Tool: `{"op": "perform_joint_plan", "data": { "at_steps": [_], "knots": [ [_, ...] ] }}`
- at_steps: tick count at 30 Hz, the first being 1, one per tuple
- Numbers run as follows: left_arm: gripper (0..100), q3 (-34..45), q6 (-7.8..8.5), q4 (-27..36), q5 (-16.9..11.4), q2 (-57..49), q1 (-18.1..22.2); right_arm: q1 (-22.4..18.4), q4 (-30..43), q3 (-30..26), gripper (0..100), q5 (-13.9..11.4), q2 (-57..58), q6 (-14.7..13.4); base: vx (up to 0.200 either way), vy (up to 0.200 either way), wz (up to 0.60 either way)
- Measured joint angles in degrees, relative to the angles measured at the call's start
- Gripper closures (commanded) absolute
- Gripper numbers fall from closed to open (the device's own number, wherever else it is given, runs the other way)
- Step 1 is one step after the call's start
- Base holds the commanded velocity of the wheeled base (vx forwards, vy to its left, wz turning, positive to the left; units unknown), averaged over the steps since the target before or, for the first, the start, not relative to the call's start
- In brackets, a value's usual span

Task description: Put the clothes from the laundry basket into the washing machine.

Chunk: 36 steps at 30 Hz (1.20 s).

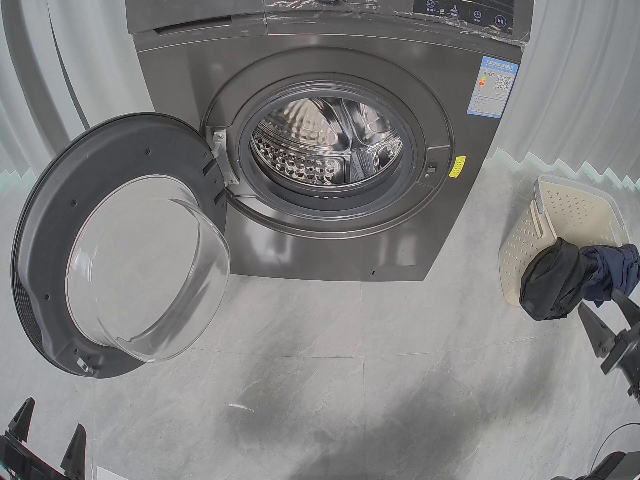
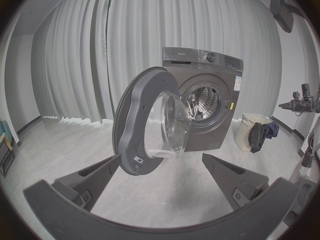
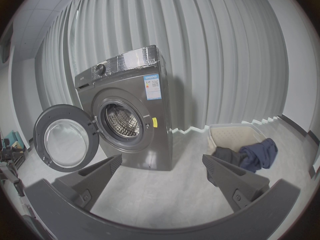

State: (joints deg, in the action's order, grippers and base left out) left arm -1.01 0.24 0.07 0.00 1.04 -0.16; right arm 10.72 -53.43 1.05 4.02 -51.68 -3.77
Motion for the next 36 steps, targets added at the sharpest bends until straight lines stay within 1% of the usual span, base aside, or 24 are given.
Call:
{"op": "perform_joint_plan", "data": {
  "at_steps": [10, 13, 15, 17, 19, 23, 26, 29, 36],
  "knots": [
    [0, 0.0, 0.02, 0.0, 0.0, 0.0, 0.0, -3.4, 33.5, -0.1, 0, -0.4, 26.1, 0.8, 0.000, 0.000, 0.00],
    [0, 0.0, 0.05, 0.0, 0.0, 0.0, 0.0, -4.1, 42.0, -0.1, 0, -0.4, 32.3, 0.9, 0.000, 0.000, 0.00],
    [0, 0.0, 0.07, 0.0, 0.0, 0.0, 0.0, -4.7, 45.9, -0.1, 0, -0.4, 36.0, 1.0, 0.000, 0.000, 0.00],
    [0, 0.0, 0.07, 0.0, 0.0, 0.0, 0.0, -5.7, 48.5, -0.1, 0, -0.5, 39.6, 1.2, 0.000, 0.000, 0.00],
    [0, 0.0, 0.09, 0.0, 0.0, 0.0, 0.0, -6.9, 49.3, -0.1, 0, -1.0, 42.4, 1.5, 0.000, 0.000, 0.00],
    [0, 0.0, 0.09, 0.0, 0.0, 0.0, 0.1, -8.9, 52.5, -0.1, 0, -3.2, 46.8, 2.9, 0.000, 0.000, 0.00],
    [0, 0.0, 0.13, 0.0, 0.0, 0.0, 0.1, -9.8, 53.4, -0.1, 0, -4.2, 48.7, 3.7, 0.000, -0.200, 0.00],
    [0, 0.0, 0.24, 0.0, 0.0, 0.0, 0.1, -10.2, 53.3, 0.0, 0, -4.4, 49.8, 4.0, 0.000, -0.200, 0.00],
    [0, 0.0, 0.29, 0.0, 0.1, 0.0, 0.1, -10.5, 53.4, 0.0, 0, -4.3, 50.8, 3.4, 0.000, -0.200, 0.00]
  ]
}}
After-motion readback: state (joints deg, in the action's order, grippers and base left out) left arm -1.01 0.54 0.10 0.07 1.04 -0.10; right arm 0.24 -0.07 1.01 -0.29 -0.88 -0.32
